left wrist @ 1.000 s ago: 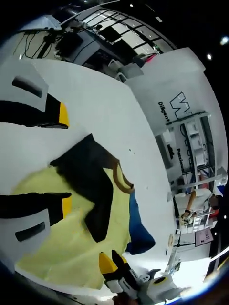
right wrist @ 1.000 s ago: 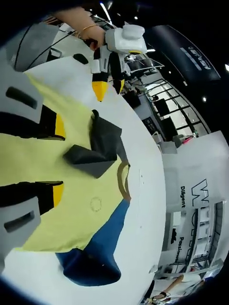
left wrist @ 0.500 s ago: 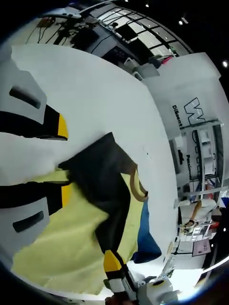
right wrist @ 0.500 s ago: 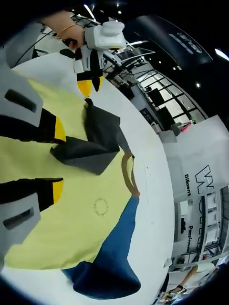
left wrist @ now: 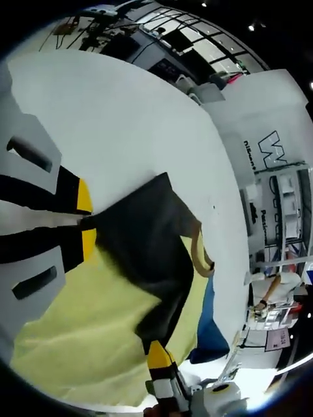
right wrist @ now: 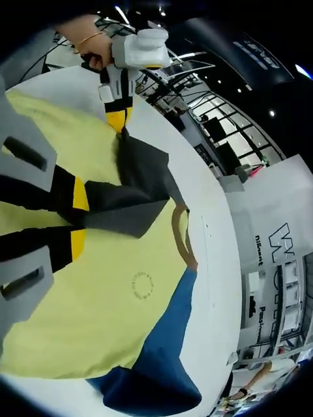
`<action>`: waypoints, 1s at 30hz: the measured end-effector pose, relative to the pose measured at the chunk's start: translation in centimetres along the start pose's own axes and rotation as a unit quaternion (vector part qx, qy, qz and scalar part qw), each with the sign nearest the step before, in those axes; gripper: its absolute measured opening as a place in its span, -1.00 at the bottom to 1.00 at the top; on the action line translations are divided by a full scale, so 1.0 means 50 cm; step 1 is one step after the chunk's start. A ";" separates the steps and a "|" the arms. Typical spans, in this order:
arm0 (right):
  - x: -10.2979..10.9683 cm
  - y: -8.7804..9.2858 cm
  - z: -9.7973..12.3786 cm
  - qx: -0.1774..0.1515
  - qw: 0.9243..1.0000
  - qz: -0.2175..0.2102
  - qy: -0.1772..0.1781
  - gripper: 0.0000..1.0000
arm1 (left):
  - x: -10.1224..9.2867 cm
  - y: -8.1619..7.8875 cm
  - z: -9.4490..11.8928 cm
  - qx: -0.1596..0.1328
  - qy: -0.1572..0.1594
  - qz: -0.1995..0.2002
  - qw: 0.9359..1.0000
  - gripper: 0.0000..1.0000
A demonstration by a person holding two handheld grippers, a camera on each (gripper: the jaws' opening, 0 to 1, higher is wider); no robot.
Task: Fold the garment on the visible template until the final outline fits inside the template.
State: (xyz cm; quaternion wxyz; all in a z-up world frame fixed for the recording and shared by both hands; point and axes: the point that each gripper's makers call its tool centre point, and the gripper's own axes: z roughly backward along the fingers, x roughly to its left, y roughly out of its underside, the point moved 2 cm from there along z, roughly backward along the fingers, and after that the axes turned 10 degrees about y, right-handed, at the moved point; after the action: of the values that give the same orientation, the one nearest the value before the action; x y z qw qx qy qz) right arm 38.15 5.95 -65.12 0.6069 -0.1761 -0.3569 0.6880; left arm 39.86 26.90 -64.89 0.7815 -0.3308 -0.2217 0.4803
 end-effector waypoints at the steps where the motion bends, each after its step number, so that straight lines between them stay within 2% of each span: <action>1: -0.003 -0.002 0.002 -0.002 1.000 -0.001 0.003 -1.00 | 0.001 0.000 0.000 0.001 -0.003 -0.008 1.000 -0.82; 4: -0.015 -0.013 0.012 -0.009 1.000 0.006 0.011 -1.00 | 0.001 -0.005 0.009 -0.002 -0.018 -0.027 0.999 -0.87; 9: -0.047 -0.043 0.026 -0.032 0.999 0.014 0.031 -1.00 | -0.007 -0.006 0.022 -0.007 -0.024 -0.034 0.999 -0.87; 19: -0.104 -0.094 0.027 -0.042 0.998 0.000 0.056 -1.00 | -0.022 0.019 0.041 0.001 -0.038 -0.059 0.998 -0.87; 26: -0.137 -0.119 0.019 -0.005 0.998 0.028 0.061 -1.00 | -0.013 0.020 0.043 0.006 -0.040 -0.059 0.997 -0.87; 30: -0.151 -0.135 0.013 0.002 0.997 0.055 0.059 -1.00 | -0.008 0.018 0.044 0.006 -0.041 -0.064 0.997 -0.88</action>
State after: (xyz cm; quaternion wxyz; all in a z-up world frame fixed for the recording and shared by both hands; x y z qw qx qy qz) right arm 44.02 -1.41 -61.38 0.5888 -0.2349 -0.3087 0.7092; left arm 37.69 27.48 -64.06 0.8027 -0.2915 -0.2712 0.4441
